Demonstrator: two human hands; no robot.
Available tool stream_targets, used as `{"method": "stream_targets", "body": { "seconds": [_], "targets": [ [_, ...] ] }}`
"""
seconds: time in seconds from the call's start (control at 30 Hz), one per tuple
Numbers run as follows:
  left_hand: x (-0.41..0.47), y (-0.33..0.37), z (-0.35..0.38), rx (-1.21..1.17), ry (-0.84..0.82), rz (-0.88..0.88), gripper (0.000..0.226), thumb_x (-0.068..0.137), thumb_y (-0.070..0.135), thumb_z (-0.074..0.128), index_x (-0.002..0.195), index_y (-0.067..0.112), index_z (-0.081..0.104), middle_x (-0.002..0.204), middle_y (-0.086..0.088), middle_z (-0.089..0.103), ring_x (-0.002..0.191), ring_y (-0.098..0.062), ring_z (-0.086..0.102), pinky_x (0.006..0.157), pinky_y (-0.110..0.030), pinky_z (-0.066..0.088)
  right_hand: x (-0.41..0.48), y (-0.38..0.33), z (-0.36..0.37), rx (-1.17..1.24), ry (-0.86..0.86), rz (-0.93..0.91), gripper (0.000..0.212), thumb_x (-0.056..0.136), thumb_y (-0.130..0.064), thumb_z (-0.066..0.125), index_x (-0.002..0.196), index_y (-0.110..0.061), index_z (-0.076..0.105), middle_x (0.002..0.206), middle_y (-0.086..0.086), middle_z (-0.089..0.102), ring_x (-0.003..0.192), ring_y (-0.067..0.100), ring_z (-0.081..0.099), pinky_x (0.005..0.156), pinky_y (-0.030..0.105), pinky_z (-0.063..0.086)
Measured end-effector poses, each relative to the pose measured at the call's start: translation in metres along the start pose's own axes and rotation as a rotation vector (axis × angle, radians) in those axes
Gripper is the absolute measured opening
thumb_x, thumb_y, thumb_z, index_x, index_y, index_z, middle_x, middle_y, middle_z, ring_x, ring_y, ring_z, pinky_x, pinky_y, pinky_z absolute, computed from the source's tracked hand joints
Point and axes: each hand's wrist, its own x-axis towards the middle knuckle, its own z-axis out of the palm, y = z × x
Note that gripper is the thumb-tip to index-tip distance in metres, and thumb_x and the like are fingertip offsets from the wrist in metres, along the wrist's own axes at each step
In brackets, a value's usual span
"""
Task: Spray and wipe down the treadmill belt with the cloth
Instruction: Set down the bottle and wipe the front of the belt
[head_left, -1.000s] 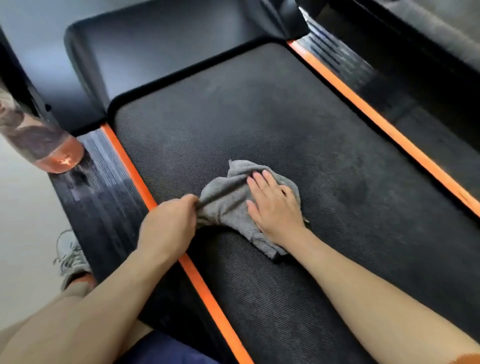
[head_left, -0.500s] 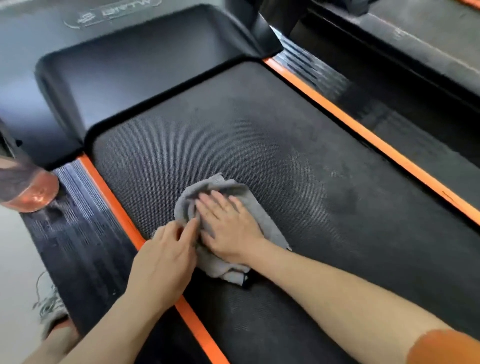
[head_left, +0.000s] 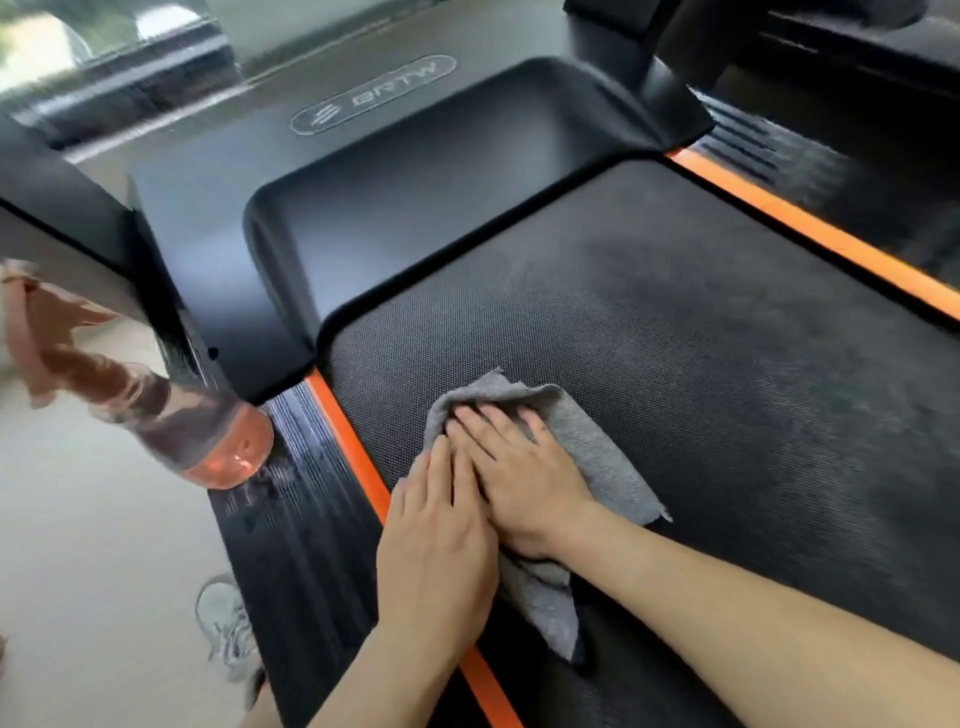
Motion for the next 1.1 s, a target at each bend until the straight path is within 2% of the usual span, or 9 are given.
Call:
{"method": "stream_targets", "body": {
  "seconds": [0.17, 0.3, 0.4, 0.57, 0.7, 0.8, 0.93, 1.03, 1.1],
  "targets": [
    [0.038, -0.017, -0.012, 0.088, -0.053, -0.015, 0.050, 0.089, 0.019, 0.034, 0.131, 0.001, 0.053, 0.127, -0.018, 0.052, 0.107, -0.034, 0.049, 0.096, -0.040, 0.042, 0.074, 0.008, -0.010, -0.040, 0.032, 0.082, 0.076, 0.088, -0.042, 0.006, 0.152, -0.016, 0.038, 0.160, 0.001, 0.034, 0.146, 0.021, 0.034, 0.117, 0.049, 0.024],
    [0.095, -0.035, -0.005, 0.221, -0.087, -0.010, 0.063, 0.090, 0.022, 0.014, 0.136, -0.007, 0.048, 0.137, -0.028, 0.043, 0.123, -0.042, 0.040, 0.105, -0.046, 0.031, 0.132, 0.030, -0.027, -0.130, 0.080, 0.022, 0.064, 0.099, -0.043, 0.005, 0.159, -0.021, 0.007, 0.167, -0.004, 0.003, 0.153, 0.015, 0.004, 0.121, 0.044, 0.004],
    [0.138, -0.038, 0.006, 0.149, -0.078, -0.067, 0.079, 0.087, 0.031, -0.006, 0.152, -0.009, 0.015, 0.158, -0.032, 0.014, 0.146, -0.045, 0.017, 0.119, -0.051, 0.014, 0.163, 0.058, -0.041, -0.150, 0.126, 0.037, 0.057, 0.107, -0.041, 0.018, 0.159, -0.022, 0.005, 0.167, -0.006, 0.001, 0.153, 0.013, 0.001, 0.121, 0.040, 0.001],
    [0.185, -0.016, 0.013, -0.117, 0.080, -0.065, 0.075, 0.091, 0.047, 0.028, 0.150, 0.002, 0.036, 0.152, -0.023, 0.040, 0.137, -0.043, 0.042, 0.111, -0.052, 0.035, 0.169, 0.120, -0.057, -0.146, 0.177, 0.120, 0.081, 0.086, -0.053, -0.002, 0.159, -0.023, 0.016, 0.166, -0.004, 0.013, 0.153, 0.016, 0.011, 0.121, 0.038, 0.006],
    [0.205, -0.002, 0.018, -0.131, 0.028, 0.040, 0.076, 0.095, 0.057, 0.007, 0.159, 0.015, 0.003, 0.167, -0.004, -0.002, 0.152, -0.030, -0.006, 0.121, -0.046, -0.002, 0.159, 0.174, -0.069, -0.077, 0.269, 0.399, 0.072, 0.095, -0.056, 0.019, 0.158, -0.019, 0.021, 0.166, -0.002, 0.017, 0.153, 0.015, 0.010, 0.121, 0.039, 0.005],
    [0.207, 0.001, 0.014, -0.125, 0.002, 0.034, 0.075, 0.097, 0.058, 0.010, 0.158, 0.016, -0.005, 0.166, -0.003, -0.012, 0.151, -0.025, -0.016, 0.120, -0.044, -0.008, 0.159, 0.166, -0.066, -0.070, 0.283, 0.556, 0.064, 0.102, -0.051, 0.025, 0.159, -0.022, 0.016, 0.167, -0.004, 0.011, 0.153, 0.014, 0.005, 0.122, 0.043, 0.004],
    [0.177, -0.033, 0.012, -0.041, -0.040, -0.109, 0.092, 0.083, 0.063, -0.005, 0.158, 0.010, 0.003, 0.166, -0.013, -0.001, 0.153, -0.029, 0.003, 0.121, -0.046, 0.009, 0.157, 0.092, -0.044, -0.023, 0.265, 0.568, 0.067, 0.102, -0.052, 0.019, 0.160, -0.021, 0.006, 0.168, -0.003, -0.002, 0.153, 0.019, -0.006, 0.121, 0.048, -0.004],
    [0.132, -0.074, 0.019, -0.009, 0.033, -0.155, 0.086, 0.089, 0.059, 0.024, 0.145, -0.002, 0.043, 0.151, -0.024, 0.040, 0.138, -0.039, 0.043, 0.105, -0.054, 0.041, 0.163, 0.033, -0.031, -0.021, 0.204, 0.316, 0.063, 0.103, -0.050, 0.022, 0.159, -0.024, 0.010, 0.167, -0.004, -0.004, 0.153, 0.019, -0.006, 0.120, 0.049, -0.008],
    [0.105, -0.090, 0.027, 0.046, 0.041, -0.123, 0.079, 0.092, 0.054, 0.030, 0.139, -0.007, 0.049, 0.145, -0.027, 0.046, 0.133, -0.041, 0.048, 0.103, -0.054, 0.046, 0.159, 0.017, -0.031, -0.054, 0.137, 0.171, 0.060, 0.104, -0.048, 0.022, 0.159, -0.026, 0.011, 0.168, -0.004, -0.004, 0.153, 0.019, -0.007, 0.120, 0.049, -0.008]
  ]
}}
